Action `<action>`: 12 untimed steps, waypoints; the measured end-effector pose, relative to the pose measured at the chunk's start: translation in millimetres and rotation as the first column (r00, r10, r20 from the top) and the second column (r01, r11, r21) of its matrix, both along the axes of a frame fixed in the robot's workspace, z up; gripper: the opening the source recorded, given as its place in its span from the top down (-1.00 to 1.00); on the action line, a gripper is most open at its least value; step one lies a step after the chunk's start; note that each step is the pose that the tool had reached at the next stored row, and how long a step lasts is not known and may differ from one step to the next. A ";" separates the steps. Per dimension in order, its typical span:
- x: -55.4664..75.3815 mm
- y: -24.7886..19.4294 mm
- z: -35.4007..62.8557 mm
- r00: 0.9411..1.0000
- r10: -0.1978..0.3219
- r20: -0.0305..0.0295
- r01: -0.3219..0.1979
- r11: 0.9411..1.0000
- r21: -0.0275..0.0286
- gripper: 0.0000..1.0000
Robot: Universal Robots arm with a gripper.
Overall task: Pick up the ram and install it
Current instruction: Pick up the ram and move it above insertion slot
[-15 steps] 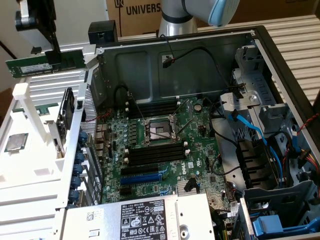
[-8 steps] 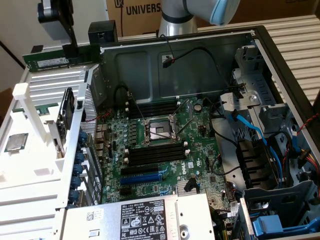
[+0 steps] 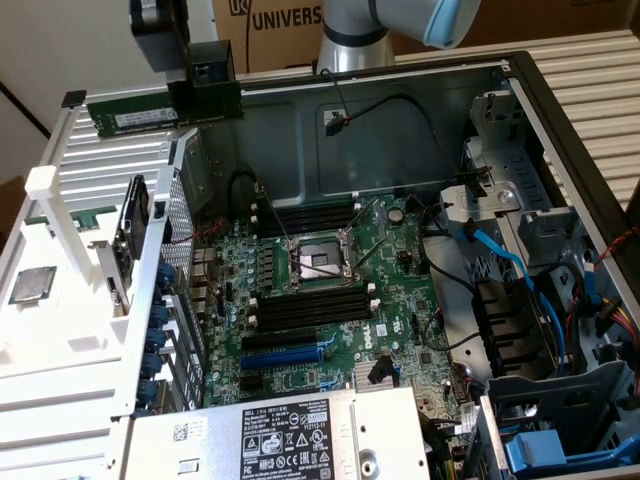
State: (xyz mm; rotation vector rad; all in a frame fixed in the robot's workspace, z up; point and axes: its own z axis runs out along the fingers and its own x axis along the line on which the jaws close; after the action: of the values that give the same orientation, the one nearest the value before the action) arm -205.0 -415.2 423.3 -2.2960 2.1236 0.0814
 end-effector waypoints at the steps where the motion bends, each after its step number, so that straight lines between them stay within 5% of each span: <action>1: 4.5 0.1 0.0 1.000 0.000 0.000 0.000 1.000 0.000 0.73; 12: 69.7 4.0 -0.2 1.000 0.000 0.000 0.000 1.000 0.000 0.73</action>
State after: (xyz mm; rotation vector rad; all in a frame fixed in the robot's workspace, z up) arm -135.3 -411.3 423.2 -2.2959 2.1236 0.0814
